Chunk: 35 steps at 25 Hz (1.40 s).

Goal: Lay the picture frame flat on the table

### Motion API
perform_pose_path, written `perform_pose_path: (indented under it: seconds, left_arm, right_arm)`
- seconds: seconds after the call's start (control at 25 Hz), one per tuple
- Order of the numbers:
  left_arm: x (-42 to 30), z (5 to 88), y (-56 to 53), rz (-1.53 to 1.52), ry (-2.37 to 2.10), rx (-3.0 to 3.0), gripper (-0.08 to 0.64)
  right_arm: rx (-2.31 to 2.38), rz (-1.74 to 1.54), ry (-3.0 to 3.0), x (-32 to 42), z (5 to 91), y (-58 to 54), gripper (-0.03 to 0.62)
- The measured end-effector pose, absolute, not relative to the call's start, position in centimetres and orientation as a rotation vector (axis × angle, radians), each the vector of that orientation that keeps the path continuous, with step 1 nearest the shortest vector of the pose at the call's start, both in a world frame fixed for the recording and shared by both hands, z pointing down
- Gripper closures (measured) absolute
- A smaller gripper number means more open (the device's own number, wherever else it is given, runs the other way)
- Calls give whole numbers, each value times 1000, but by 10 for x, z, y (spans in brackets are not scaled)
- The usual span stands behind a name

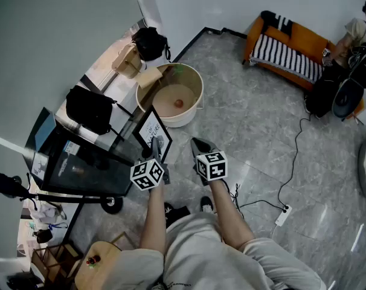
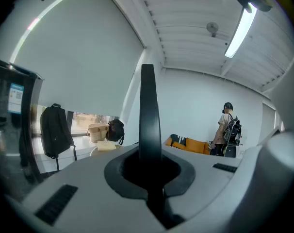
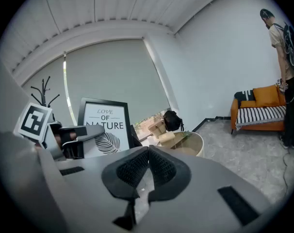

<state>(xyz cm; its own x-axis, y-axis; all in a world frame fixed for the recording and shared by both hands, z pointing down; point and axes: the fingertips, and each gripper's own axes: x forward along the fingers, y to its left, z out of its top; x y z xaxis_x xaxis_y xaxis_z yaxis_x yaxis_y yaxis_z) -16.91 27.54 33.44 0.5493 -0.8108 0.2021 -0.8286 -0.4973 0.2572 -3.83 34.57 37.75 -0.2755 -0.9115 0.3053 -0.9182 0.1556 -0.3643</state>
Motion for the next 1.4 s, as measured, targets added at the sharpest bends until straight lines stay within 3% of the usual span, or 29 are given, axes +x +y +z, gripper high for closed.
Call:
perform_pose_path:
  seconds: [0.44, 0.88, 1.4]
  left_arm:
    - [-183, 319, 312, -5, -1395, 2417, 533]
    - [-212, 324, 323, -30, -1420, 2385, 532]
    - [-188, 331, 318, 147, -1400, 2525, 532]
  right_arm:
    - [2012, 757, -2258, 7, 382, 360, 558]
    - [1923, 797, -2289, -12, 393, 356, 558]
    - [1769, 787, -2487, -37, 384, 335, 557]
